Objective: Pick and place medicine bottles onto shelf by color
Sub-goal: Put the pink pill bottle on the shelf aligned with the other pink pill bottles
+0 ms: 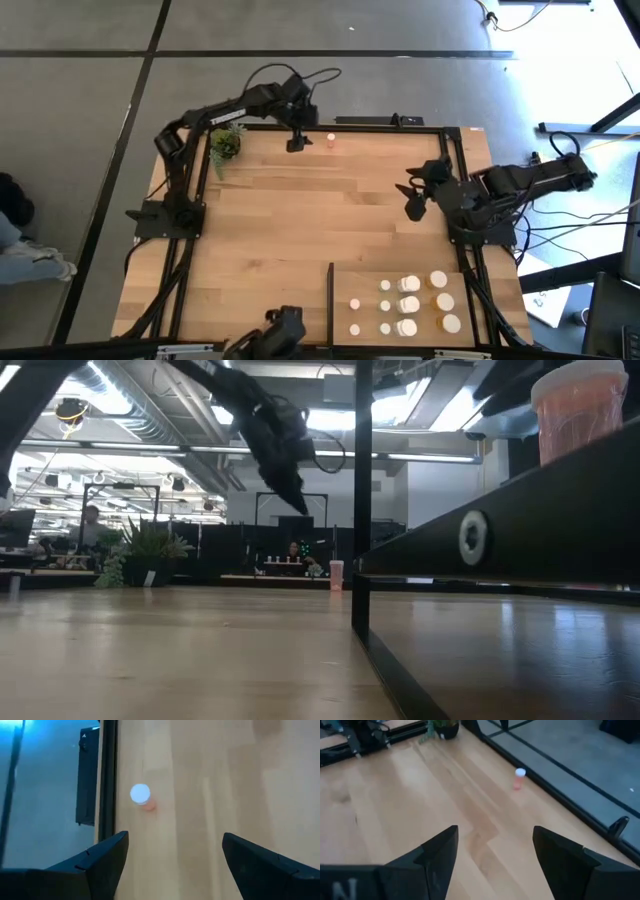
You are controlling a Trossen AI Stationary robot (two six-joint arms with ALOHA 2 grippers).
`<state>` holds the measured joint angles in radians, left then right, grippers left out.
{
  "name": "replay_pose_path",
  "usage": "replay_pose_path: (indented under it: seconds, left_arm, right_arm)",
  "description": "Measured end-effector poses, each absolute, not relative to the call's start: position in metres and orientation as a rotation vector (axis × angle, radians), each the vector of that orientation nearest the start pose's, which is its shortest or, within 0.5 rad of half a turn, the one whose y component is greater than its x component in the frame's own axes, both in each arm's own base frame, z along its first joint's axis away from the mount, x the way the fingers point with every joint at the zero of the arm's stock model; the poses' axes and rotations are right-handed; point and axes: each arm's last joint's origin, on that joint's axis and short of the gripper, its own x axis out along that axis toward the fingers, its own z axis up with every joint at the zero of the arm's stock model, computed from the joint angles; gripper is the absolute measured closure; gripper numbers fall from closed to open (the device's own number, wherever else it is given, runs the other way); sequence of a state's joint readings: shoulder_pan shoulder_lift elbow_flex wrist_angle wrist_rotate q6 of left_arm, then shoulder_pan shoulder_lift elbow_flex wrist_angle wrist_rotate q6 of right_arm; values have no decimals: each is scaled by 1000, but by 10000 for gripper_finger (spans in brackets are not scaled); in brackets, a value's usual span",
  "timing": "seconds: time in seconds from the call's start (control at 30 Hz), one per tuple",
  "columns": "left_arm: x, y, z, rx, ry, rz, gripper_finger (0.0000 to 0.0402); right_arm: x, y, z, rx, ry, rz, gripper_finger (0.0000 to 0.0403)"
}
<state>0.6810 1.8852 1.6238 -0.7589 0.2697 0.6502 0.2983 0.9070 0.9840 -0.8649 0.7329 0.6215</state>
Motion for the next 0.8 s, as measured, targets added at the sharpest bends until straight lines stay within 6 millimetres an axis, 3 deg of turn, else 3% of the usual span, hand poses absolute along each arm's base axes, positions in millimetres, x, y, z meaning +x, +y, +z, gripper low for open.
replay_pose_path:
  seconds: [0.2, 0.33, 0.57, 0.8]
  left_arm:
    - [333, 261, 246, 265, 962, 37, 85]
    - [338, 262, 241, 242, 955, 56, 85]
    - [344, 254, 241, 183, 951, 72, 85]
    - [351, 249, 242, 262, 988, 145, 85]
  right_arm:
    - [161, 21, 328, 194, 518, -635, 144]
    - [161, 19, 328, 200, 516, -652, 144]
    - [161, 18, 328, 201, 516, -657, 144]
    - [161, 18, 328, 199, 511, -666, 144]
